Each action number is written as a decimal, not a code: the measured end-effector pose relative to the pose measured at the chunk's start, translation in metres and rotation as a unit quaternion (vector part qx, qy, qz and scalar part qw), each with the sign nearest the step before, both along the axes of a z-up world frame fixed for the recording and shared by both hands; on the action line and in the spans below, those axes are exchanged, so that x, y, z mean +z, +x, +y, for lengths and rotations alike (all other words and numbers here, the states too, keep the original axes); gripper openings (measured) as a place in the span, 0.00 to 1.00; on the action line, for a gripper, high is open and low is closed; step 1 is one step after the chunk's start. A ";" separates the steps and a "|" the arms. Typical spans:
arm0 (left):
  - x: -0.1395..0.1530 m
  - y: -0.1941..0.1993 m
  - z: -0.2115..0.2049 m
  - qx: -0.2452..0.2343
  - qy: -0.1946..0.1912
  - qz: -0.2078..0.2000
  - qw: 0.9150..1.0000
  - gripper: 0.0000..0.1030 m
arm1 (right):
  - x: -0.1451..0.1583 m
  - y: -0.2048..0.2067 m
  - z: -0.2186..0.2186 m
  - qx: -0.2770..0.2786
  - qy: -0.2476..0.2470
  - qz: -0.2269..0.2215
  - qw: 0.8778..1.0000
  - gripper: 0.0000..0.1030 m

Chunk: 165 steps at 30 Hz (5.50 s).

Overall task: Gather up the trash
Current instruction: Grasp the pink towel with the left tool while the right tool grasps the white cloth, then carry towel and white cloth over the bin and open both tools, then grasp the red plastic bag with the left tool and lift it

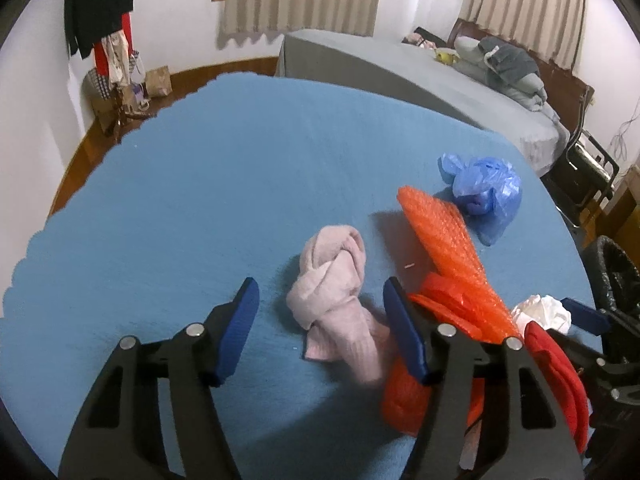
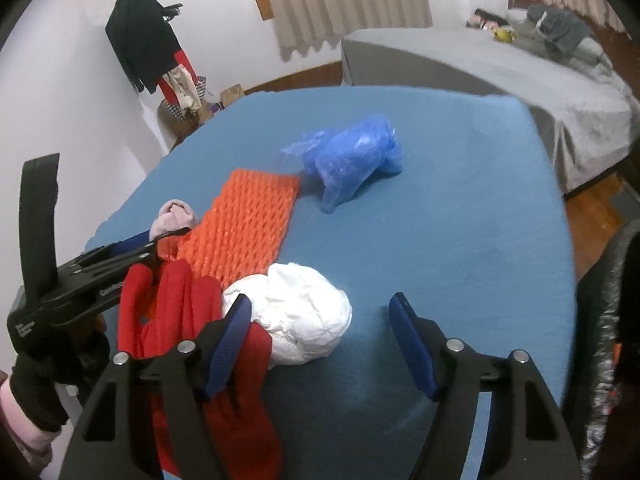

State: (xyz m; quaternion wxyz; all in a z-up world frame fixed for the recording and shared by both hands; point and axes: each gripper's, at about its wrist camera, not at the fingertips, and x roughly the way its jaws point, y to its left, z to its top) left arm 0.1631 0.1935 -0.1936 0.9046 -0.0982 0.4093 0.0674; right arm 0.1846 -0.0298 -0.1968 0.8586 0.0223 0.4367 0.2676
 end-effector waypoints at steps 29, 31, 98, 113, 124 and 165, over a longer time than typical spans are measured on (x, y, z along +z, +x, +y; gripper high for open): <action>0.088 -0.035 -0.020 -0.003 0.002 -0.106 0.994 0.27 | 0.082 -0.015 -0.062 -0.030 0.058 -0.073 0.995 0.20; 0.096 -0.036 -0.031 -0.011 0.008 -0.108 0.994 0.27 | 0.086 -0.015 -0.067 -0.034 0.054 -0.080 0.995 0.20; 0.125 -0.049 -0.343 -0.341 -0.042 -0.147 0.928 0.27 | 0.110 -0.099 -0.319 -0.291 0.001 -0.120 0.949 0.20; 0.090 -0.030 -0.368 -0.373 -0.064 -0.108 0.919 0.53 | 0.082 -0.098 -0.342 -0.322 -0.010 -0.083 0.943 0.31; 0.107 -0.030 -0.310 -0.315 -0.040 -0.129 0.940 0.81 | 0.092 -0.104 -0.327 -0.329 0.004 -0.103 0.939 0.94; 0.007 -0.027 -0.049 -0.072 -0.013 -0.005 0.997 0.42 | 0.045 -0.046 -0.100 -0.097 -0.005 -0.074 0.992 0.87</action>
